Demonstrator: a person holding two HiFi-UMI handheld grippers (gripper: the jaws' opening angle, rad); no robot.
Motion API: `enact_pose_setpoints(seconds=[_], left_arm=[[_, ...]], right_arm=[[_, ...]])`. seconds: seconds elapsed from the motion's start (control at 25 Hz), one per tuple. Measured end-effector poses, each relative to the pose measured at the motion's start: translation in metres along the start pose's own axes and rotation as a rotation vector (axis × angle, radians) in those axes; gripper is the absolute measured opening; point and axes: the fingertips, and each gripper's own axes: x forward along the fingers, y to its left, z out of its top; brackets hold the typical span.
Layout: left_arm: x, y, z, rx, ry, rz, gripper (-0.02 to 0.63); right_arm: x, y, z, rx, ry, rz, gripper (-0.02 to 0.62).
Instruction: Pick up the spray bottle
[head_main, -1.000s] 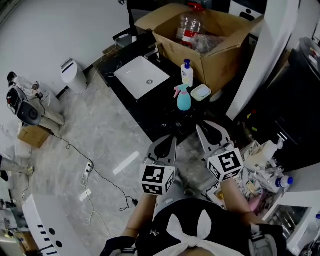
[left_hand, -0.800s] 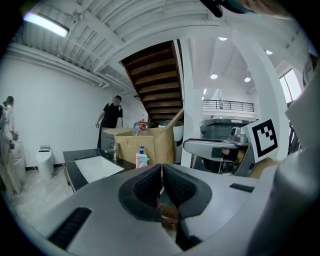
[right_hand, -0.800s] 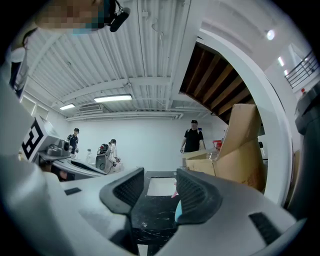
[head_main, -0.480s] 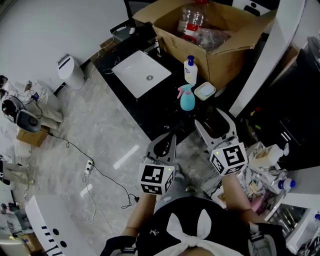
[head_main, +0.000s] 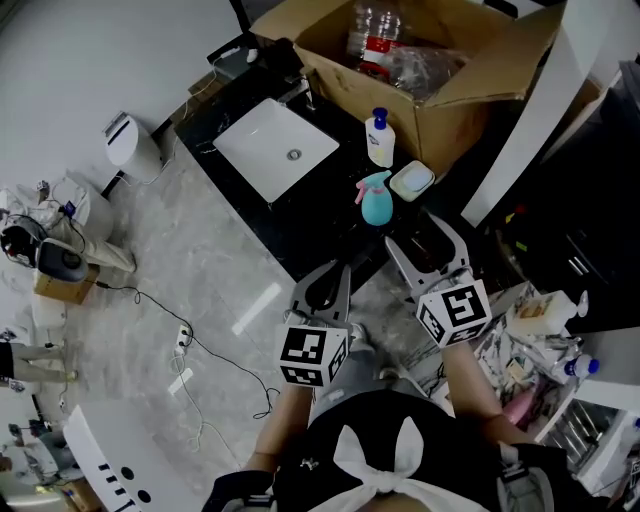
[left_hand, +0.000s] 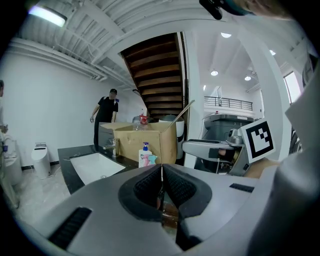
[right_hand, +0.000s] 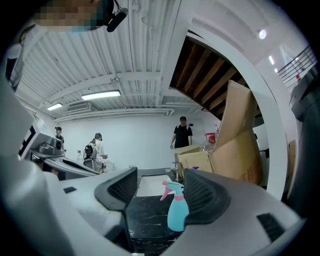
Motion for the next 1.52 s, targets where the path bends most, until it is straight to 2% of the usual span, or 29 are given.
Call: enact_pose_setpoints(seconds=[0.28, 0.56, 1.04, 1.52], left_arm=[[0.017, 0.022, 0.0, -0.003, 0.021, -0.002, 0.031], [0.039, 0.033, 0.001, 0.017, 0.042, -0.038, 0.031], [0.065, 0.062, 0.011, 0.024, 0.029, -0.076, 0.031], [0.086, 0.086, 0.021, 0.028, 0.006, -0.118, 0.031]], right_arm=[[0.024, -0.009, -0.016, 0.023, 0.027, -0.022, 0.275], [0.042, -0.024, -0.035, 0.033, 0.067, -0.067, 0.275], [0.07, -0.039, -0.045, 0.013, 0.121, -0.125, 0.275], [0.1, -0.041, -0.058, 0.007, 0.176, -0.099, 0.274]])
